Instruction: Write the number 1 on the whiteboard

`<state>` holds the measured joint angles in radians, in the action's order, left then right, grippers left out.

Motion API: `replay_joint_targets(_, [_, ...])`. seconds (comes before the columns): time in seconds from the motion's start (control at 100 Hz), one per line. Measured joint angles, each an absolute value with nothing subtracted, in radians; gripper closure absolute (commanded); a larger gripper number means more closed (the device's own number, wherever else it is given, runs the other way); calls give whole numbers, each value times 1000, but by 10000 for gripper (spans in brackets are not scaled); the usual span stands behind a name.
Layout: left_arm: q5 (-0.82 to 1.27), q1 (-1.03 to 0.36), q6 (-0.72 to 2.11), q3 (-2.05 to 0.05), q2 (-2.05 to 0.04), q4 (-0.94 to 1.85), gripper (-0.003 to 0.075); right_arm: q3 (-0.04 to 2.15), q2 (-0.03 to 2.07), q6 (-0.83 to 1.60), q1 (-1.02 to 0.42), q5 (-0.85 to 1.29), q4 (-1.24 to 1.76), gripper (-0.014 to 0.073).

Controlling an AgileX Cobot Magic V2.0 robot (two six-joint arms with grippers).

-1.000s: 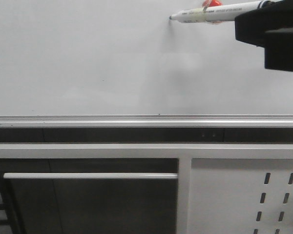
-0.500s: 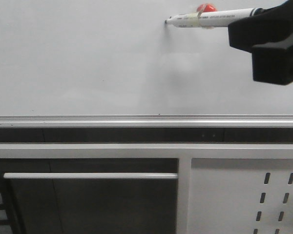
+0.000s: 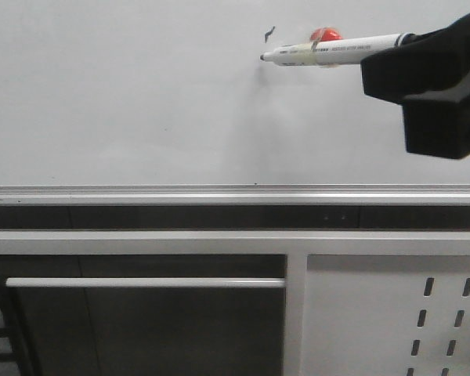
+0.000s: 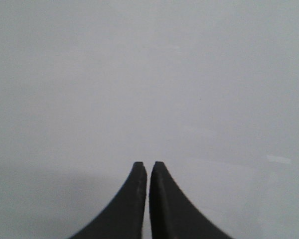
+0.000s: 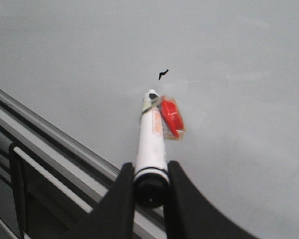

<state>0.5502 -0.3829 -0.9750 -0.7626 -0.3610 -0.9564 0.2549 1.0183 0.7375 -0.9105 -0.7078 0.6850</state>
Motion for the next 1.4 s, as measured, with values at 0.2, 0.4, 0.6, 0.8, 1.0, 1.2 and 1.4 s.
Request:
replay_joint_targets(0.2, [550, -383, -975, -763, -361, -956, 738, 255, 1018, 737, -911, -707, 692, 644])
replay_joint_targets(0.4, [550, -383, -977, -763, -361, -956, 738, 255, 1018, 737, -911, -716, 693, 644])
replay_joint_targets(0.6, [549, -383, -977, -763, -361, -956, 738, 255, 1018, 737, -911, -729, 691, 644])
replay_joint_targets(0.8, [549, -383, -977, -763, -361, -956, 738, 255, 1018, 737, -913, -747, 690, 644])
replay_joint_targets(1.0, [548, -383, -977, -763, -361, -956, 738, 255, 1018, 737, -914, -752, 688, 644])
replay_joint_targets(1.2, [548, -383, -977, -763, -361, -956, 738, 255, 1027, 737, -914, -752, 686, 644])
replay_joint_targets(1.4, [547, -383, -977, -763, -361, -956, 738, 255, 1107, 737, -914, -754, 675, 644])
